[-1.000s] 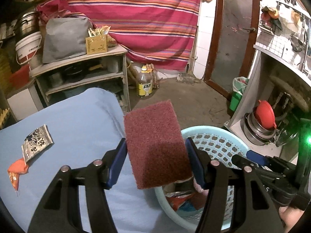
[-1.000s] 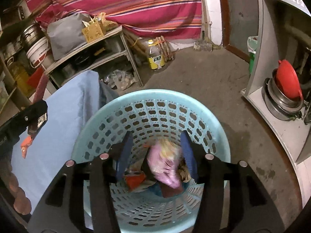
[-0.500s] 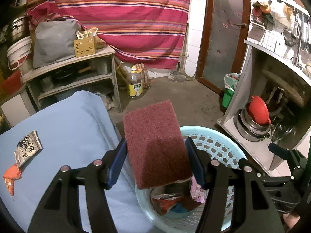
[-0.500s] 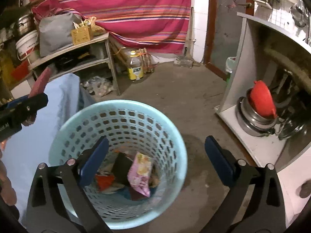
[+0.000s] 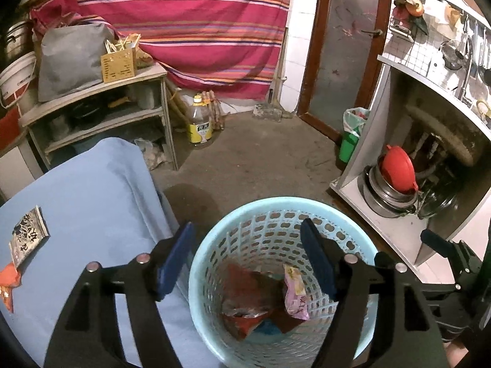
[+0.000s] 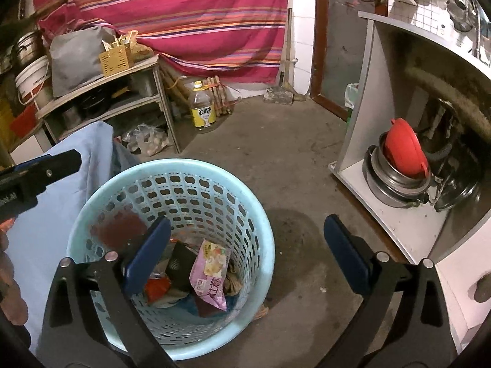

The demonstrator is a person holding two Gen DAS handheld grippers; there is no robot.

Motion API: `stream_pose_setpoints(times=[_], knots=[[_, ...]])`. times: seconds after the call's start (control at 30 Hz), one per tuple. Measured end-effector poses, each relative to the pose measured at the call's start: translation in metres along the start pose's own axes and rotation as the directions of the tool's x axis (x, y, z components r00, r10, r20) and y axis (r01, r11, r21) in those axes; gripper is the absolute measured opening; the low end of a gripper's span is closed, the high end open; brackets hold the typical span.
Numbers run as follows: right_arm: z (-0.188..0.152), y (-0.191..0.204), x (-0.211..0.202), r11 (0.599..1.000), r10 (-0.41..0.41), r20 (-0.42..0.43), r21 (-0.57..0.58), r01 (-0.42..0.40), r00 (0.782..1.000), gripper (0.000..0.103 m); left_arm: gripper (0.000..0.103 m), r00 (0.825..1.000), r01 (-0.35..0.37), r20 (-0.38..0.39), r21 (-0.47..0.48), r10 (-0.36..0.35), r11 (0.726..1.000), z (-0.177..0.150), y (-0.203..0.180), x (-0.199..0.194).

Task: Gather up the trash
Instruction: 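Open the left tool to drop the red scouring pad into the basket, then move both tools back over the table toward the orange wrapper and printed packet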

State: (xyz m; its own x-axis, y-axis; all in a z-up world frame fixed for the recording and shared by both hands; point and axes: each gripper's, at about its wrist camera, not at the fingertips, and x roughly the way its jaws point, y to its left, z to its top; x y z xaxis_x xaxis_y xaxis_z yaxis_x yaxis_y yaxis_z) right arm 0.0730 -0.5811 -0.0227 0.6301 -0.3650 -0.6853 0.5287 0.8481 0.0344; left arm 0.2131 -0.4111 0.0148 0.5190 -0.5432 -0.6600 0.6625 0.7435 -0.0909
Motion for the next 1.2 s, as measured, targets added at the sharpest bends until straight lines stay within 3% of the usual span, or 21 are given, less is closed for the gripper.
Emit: stream_pose_setpoints(times=[0.2,0.4,0.57,0.63,0.7,0.8,0.9,1.0,1.1,1.2], knots=[[0.004,0.006,-0.002,1.000,0.006,0.014,0.015,-0.006,1.000,0.099,0.084,1.000,-0.026,0.011,-0.043,0.027,0.999,-0.005,0.030,-0.019],[0.008,0.041,0.004,1.000,0.017,0.015,0.018,-0.018,1.000,0.099,0.094,0.988,-0.153,0.015,-0.100,0.155,0.983,-0.030,0.101,-0.055],[0.009,0.078,0.005,0.996,0.069,0.022,0.047,-0.070,0.997,0.099,0.097,0.955,-0.294,-0.004,-0.173,0.298,0.940,-0.060,0.182,-0.086],[0.009,0.100,0.006,0.993,0.104,0.022,0.046,-0.105,0.994,0.099,0.097,0.931,-0.361,-0.014,-0.189,0.365,0.913,-0.074,0.221,-0.095],[0.008,0.125,0.008,0.991,0.132,0.013,0.016,-0.132,0.991,0.099,0.097,0.895,-0.441,-0.031,-0.203,0.444,0.874,-0.088,0.255,-0.100],[0.006,0.165,0.014,0.989,0.141,-0.009,-0.045,-0.141,0.990,0.099,0.097,0.875,-0.479,-0.082,-0.271,0.476,0.835,-0.109,0.306,-0.102],[0.002,0.199,0.021,0.982,0.163,-0.037,-0.095,-0.166,0.986,0.099,0.097,0.868,-0.495,-0.139,-0.321,0.476,0.808,-0.120,0.350,-0.099],[-0.003,0.231,0.027,0.972,0.172,-0.053,-0.153,-0.178,0.984,0.099,0.097,0.875,-0.482,-0.158,-0.375,0.458,0.792,-0.129,0.384,-0.100],[-0.006,0.257,0.032,0.962,0.176,-0.064,-0.200,-0.186,0.982,0.099,0.097,0.896,-0.444,-0.175,-0.409,0.409,0.797,-0.136,0.402,-0.095],[-0.010,0.278,0.037,0.954,0.175,-0.074,-0.233,-0.188,0.982,0.099,0.095,0.901,-0.435,-0.184,-0.395,0.394,0.809,-0.140,0.406,-0.087]])
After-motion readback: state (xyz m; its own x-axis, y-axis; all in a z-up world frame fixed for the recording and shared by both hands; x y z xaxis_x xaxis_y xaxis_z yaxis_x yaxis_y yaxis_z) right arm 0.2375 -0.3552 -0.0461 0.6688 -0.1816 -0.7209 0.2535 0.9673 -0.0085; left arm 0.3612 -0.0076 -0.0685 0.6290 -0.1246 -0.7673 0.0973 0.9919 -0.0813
